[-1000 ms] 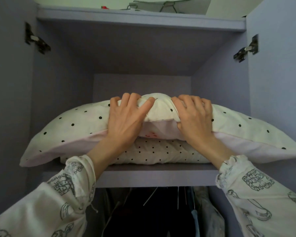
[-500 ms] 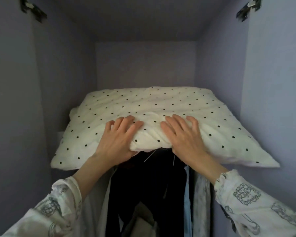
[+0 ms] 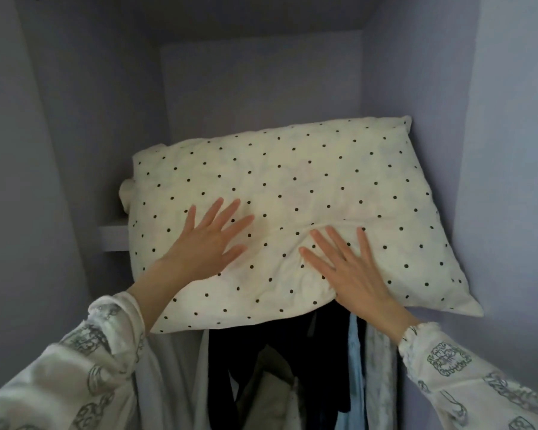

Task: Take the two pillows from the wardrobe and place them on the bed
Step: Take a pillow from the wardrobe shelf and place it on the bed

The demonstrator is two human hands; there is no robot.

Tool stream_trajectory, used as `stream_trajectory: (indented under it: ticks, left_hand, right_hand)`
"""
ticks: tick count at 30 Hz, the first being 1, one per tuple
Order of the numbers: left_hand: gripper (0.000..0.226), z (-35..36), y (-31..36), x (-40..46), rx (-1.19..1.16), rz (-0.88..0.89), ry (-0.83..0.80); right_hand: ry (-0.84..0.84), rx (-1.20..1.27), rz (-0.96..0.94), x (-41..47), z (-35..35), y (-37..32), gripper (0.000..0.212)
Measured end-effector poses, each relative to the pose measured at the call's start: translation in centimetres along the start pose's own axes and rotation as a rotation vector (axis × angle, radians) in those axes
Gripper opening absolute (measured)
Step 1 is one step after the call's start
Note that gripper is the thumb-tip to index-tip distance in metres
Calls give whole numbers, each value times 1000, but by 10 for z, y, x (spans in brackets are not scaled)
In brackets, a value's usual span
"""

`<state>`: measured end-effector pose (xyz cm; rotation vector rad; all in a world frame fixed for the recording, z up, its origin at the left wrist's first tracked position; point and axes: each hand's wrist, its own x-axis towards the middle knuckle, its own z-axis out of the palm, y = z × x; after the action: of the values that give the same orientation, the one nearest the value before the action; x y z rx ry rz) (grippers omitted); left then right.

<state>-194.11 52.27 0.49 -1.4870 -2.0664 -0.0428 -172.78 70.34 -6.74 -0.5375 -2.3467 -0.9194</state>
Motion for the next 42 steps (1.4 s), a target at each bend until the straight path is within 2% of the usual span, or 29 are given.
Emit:
stream_trajectory:
  ticks: [3, 7, 10, 13, 15, 17, 19, 21, 24, 26, 28, 30, 33, 34, 36, 38, 39, 42]
  left_hand:
    - [62, 6, -7, 40, 48, 53, 122]
    - [68, 29, -13, 86, 34, -52, 175]
    - [70, 52, -18, 99, 41, -72, 268]
    - [70, 58, -21, 104, 53, -65, 338]
    - [69, 58, -19, 101, 32, -49, 362]
    - [69, 60, -17, 97, 12, -36, 383]
    - [69, 60, -16, 95, 4, -35, 398]
    - [69, 59, -15, 94, 22, -38, 392]
    - [68, 61, -9, 84, 58, -20, 374]
    - [66, 62, -6, 74, 40, -5, 364]
    - [62, 54, -3, 68, -29, 14, 393]
    - [58, 38, -1, 74, -53, 77, 489]
    - [67, 1, -1, 109, -39, 134, 580]
    - [75, -10, -1, 122, -58, 98, 534]
    - [94, -18, -5, 142, -149, -16, 312]
    - [100, -8, -9, 145, -305, -128, 123]
    - [96, 2, -9, 140, -341, -170, 153]
    - [86, 32, -2, 117, -289, -240, 478]
  right_hand:
    - [-23, -16, -40, 5, 10, 2, 107]
    - [-77, -22, -151, 6, 17, 14, 102]
    - [-120, 1, -206, 8, 16, 23, 87]
    - [-181, 24, -237, 11, 13, 30, 90]
    - [-213, 62, -263, 13, 9, 32, 81]
    - [-127, 74, -275, 21, 4, 33, 66]
    - [-19, 55, -209, 40, -1, 35, 57]
    - [63, 75, -49, 69, -3, 35, 57]
    - [91, 203, 312, 106, 4, 25, 66]
    - [147, 210, 403, 115, 15, 14, 66]
    - [225, 162, 389, 116, 25, 6, 63]
    - [322, 138, 376, 112, 34, 7, 61]
    - [454, 103, 328, 101, 52, 5, 62]
    - [484, 80, 293, 96, 59, 2, 63]
    - [514, 44, 219, 85, 71, -1, 64]
    - [524, 18, 147, 82, 79, 2, 64]
    - [533, 11, 113, 83, 80, 5, 64]
    - [556, 6, 32, 89, 82, 11, 61]
